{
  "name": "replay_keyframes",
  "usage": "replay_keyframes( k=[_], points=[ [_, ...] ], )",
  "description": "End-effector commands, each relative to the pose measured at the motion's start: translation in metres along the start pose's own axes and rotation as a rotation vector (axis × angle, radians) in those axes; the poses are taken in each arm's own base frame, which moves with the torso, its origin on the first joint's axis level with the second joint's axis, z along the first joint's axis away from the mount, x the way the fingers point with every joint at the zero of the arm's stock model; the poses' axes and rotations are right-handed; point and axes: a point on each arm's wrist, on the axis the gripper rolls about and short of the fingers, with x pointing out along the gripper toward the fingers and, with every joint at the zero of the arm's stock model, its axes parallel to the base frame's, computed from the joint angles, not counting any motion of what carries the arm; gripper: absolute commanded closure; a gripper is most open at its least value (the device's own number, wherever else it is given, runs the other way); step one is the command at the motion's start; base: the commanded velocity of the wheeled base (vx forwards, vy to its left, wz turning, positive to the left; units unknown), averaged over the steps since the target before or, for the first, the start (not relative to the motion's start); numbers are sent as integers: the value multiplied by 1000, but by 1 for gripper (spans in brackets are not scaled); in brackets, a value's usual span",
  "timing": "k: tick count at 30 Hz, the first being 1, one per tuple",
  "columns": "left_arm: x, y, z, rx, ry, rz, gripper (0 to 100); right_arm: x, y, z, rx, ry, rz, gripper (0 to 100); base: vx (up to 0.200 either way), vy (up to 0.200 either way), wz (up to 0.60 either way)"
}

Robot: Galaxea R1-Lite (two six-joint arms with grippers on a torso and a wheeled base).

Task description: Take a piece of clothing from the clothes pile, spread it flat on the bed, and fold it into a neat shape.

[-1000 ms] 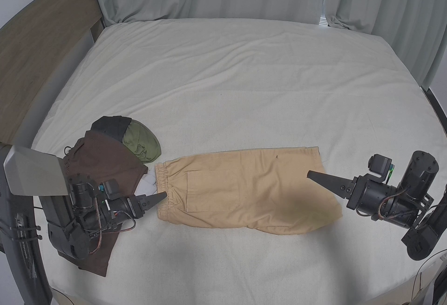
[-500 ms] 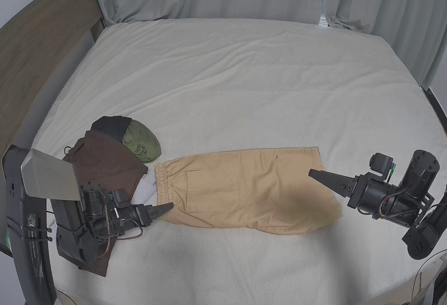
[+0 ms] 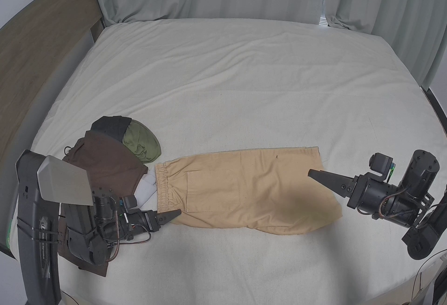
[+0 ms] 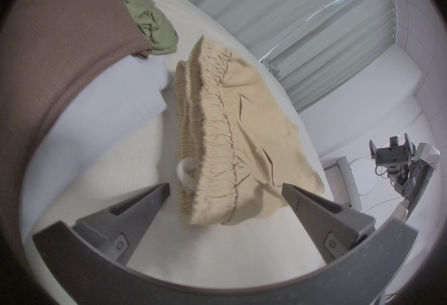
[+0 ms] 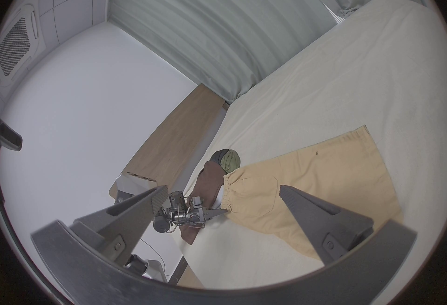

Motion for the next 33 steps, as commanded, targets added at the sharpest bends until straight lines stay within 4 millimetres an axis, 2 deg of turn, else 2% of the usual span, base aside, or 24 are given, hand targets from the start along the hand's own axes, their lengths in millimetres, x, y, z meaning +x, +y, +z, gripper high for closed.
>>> replay_keyframes(
  k=[1, 9, 14, 21, 33],
  points=[
    [8, 0, -11, -12, 35, -6, 0, 0, 0, -1, 2, 3, 2, 0, 0, 0, 0],
    [22, -11, -3, -99, 0, -37, 0, 0, 0, -1, 2, 3, 2, 0, 0, 0, 0],
    [27, -19, 13, -157, -55, -66, 0, 1, 1, -1, 0, 4, 3, 0, 0, 0, 0],
    [33, -21, 19, -153, -79, -86, 0, 1, 0, -2, -9, 9, 4, 0, 0, 0, 0],
    [35, -20, 19, -151, -84, -83, 0, 2, 0, -3, -8, 13, 1, 0, 0, 0, 0]
  ],
)
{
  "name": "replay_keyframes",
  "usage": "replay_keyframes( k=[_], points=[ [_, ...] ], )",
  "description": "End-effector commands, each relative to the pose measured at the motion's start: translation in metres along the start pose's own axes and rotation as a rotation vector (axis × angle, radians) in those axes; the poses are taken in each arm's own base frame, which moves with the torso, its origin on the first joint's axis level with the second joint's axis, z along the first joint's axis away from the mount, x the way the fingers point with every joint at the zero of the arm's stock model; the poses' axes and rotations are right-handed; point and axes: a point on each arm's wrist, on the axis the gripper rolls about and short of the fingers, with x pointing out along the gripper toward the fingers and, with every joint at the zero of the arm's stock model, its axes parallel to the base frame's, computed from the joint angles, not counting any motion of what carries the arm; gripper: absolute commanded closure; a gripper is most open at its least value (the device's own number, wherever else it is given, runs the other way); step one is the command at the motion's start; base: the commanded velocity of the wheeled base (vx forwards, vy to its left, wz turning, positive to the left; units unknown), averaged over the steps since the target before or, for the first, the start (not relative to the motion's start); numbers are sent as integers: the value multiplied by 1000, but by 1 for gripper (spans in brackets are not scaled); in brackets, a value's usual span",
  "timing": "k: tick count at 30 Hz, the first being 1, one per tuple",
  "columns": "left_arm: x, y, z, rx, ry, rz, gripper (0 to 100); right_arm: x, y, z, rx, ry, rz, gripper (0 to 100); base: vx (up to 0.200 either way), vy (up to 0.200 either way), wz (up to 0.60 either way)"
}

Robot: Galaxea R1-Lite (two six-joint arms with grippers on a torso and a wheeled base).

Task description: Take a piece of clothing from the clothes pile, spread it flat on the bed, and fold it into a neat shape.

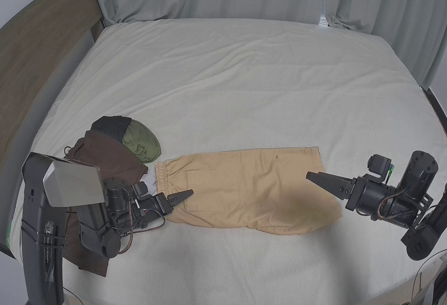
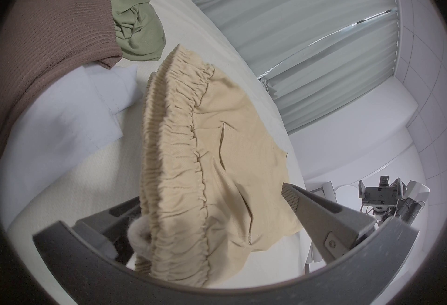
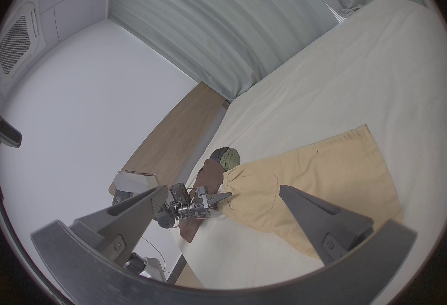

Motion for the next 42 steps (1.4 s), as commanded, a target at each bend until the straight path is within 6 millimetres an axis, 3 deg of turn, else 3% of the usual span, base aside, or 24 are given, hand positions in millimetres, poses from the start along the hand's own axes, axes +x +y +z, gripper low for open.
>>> replay_keyframes(
  k=[1, 3, 4, 12, 31, 42],
  points=[
    [0, 0, 0, 1, 1, 0, 0, 0, 0, -1, 1, 3, -1, 0, 0, 0, 0],
    [0, 1, -1, -1, 4, 3, 0, 0, -1, -1, 2, 4, -2, 0, 0, 0, 0],
    [-1, 1, -2, 0, 5, 4, 100, 0, -1, -1, 2, 4, -2, 0, 0, 0, 0],
    [-2, 1, -3, 1, 9, 8, 100, 0, 0, -1, 3, 6, -2, 0, 0, 0, 0],
    [-30, -2, -1, 94, 32, 34, 100, 1, -5, -6, 15, 26, -18, 0, 0, 0, 0],
    [-44, -14, 2, 106, 40, 13, 100, 4, -11, -13, 33, 56, -37, 0, 0, 0, 0]
  ],
)
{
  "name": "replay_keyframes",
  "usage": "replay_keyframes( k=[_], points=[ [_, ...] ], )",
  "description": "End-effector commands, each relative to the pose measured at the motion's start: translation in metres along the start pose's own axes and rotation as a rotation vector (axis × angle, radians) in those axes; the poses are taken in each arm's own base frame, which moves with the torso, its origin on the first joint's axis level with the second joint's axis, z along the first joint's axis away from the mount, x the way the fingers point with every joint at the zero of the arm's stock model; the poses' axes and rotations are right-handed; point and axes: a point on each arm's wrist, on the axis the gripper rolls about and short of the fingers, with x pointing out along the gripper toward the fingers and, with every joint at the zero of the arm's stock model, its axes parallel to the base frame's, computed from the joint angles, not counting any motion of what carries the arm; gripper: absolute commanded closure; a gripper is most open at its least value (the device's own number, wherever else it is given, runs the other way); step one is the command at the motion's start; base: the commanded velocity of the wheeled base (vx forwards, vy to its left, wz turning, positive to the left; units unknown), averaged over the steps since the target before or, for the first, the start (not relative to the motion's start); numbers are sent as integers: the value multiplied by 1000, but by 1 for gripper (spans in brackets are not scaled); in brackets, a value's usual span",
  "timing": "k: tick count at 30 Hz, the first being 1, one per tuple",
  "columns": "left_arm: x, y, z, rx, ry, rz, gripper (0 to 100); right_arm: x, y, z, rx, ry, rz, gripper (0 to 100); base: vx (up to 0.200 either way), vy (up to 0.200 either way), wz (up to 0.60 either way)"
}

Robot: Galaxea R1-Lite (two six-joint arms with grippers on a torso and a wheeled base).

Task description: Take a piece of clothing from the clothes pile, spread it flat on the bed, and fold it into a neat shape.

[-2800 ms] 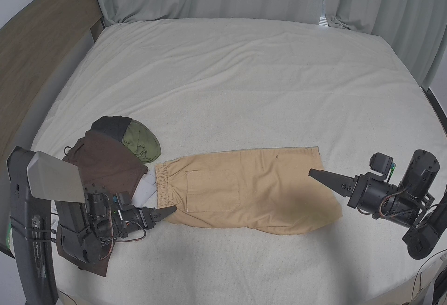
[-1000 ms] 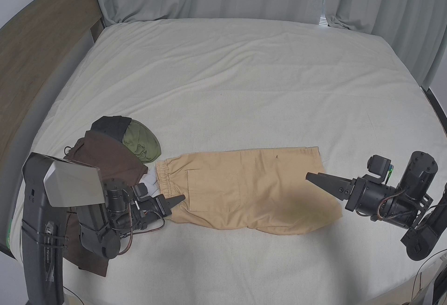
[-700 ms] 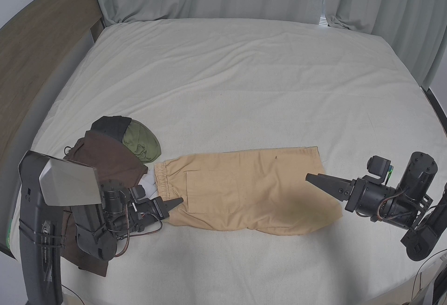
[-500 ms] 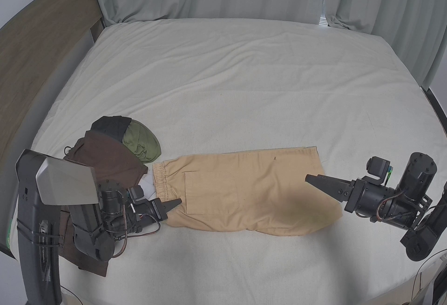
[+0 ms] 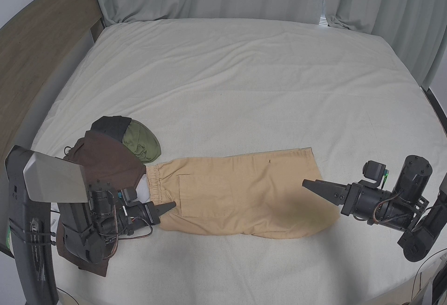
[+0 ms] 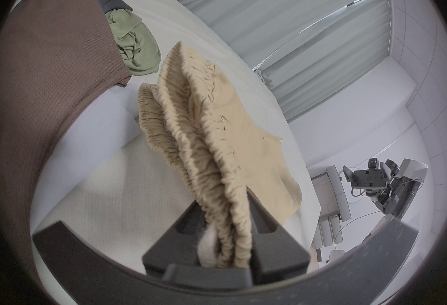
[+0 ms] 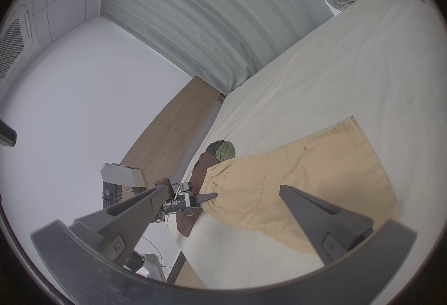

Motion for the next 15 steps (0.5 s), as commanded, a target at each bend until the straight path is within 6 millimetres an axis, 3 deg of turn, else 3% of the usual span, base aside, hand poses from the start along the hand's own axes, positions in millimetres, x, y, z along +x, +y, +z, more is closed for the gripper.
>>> replay_keyframes(
  k=[1, 15],
  points=[
    [-4, -5, 5, 9, -14, -6, 100, 2, -4, -5, 13, 22, -13, 0, 0, 0, 0],
    [-13, -1, 2, 95, -4, 19, 100, 9, -10, -19, -2, 78, -30, 0, 0, 0, 0]
  ],
)
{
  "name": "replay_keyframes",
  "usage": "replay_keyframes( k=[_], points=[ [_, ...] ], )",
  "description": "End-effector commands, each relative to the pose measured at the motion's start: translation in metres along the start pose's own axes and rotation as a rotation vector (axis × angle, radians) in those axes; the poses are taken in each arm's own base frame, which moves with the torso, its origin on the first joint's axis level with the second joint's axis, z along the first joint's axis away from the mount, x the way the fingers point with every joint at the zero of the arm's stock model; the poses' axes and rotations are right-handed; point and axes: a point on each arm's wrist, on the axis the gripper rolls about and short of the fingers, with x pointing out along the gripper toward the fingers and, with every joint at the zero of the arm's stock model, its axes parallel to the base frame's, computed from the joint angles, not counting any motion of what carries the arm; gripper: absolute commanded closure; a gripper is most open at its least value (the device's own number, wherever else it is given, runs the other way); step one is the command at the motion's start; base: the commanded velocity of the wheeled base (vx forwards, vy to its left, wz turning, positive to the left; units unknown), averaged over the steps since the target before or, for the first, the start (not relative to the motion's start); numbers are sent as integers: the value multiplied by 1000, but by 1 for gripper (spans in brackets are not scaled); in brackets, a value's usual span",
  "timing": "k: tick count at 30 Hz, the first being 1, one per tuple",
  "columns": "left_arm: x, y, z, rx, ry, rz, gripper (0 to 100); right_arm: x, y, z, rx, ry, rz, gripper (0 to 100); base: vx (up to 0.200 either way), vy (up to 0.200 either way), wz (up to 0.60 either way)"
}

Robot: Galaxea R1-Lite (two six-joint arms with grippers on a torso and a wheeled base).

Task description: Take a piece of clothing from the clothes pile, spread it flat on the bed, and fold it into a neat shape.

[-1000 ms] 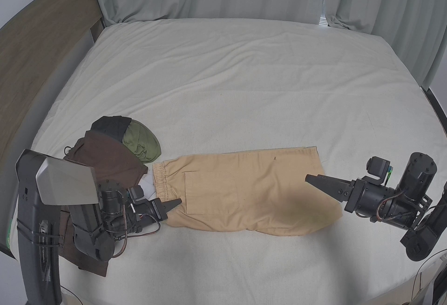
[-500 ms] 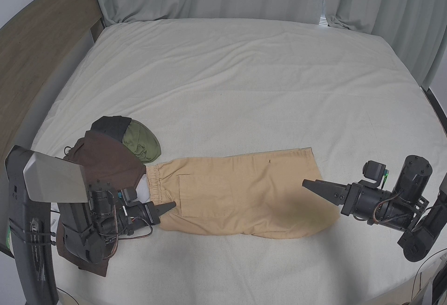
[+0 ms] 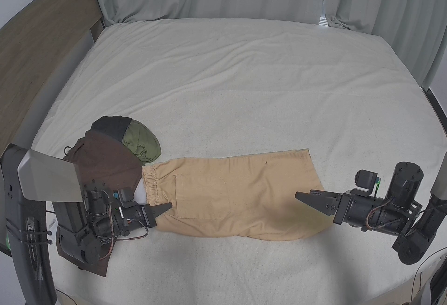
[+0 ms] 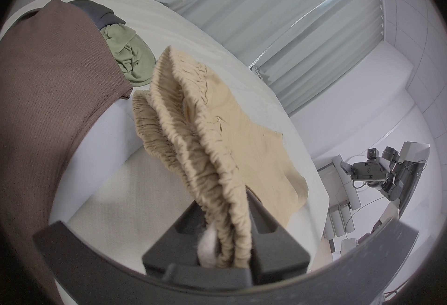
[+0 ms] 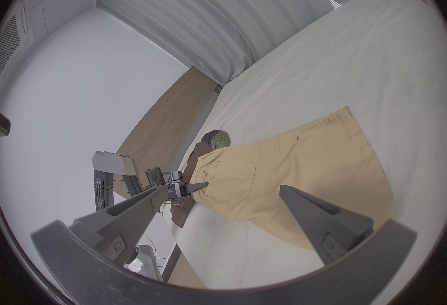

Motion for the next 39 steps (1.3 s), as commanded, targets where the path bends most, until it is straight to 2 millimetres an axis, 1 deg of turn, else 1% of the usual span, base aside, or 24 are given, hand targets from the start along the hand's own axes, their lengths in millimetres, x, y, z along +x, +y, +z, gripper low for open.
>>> replay_keyframes(
  k=[1, 6, 7, 12, 13, 14, 17, 21, 23, 27, 34, 39],
  points=[
    [-1, 1, 0, 0, 0, 4, 100, 3, -2, -5, 8, 21, -6, 0, 0, 0, 0],
    [-8, 9, 4, -9, -18, 31, 100, 4, -3, -11, 17, 48, -8, 0, 0, 0, 0],
    [-14, 10, 6, -7, -27, 41, 100, 6, -1, -14, 17, 61, 0, 0, 0, 0, 0],
    [-26, 13, 10, 3, -32, 41, 100, 13, 0, -25, 25, 96, -11, 0, 0, 0, 0],
    [-26, 13, 10, 3, -32, 41, 100, 13, 0, -25, 25, 96, -11, 0, 0, 0, 0],
    [-30, 13, 11, 2, -33, 45, 100, 16, 1, -29, 27, 114, -11, 0, 0, 0, 0],
    [-35, 11, 12, 2, -38, 47, 100, 18, 1, -33, 30, 128, -11, 0, 0, 0, 0],
    [-44, 8, 16, 3, -52, 50, 100, 18, 1, -34, 32, 134, -9, 0, 0, 0, 0],
    [-48, 5, 15, 4, -42, 36, 100, 18, 1, -35, 34, 136, -10, 0, 0, 0, 0],
    [-53, 5, 15, 0, -41, 40, 100, 18, 1, -35, 32, 136, -10, 0, 0, 0, 0],
    [-69, 17, 14, 42, -50, 99, 100, 18, 1, -35, 33, 137, -11, 0, 0, 0, 0],
    [-76, 18, 16, 56, -62, 103, 100, 18, 1, -35, 33, 137, -11, 0, 0, 0, 0]
  ],
)
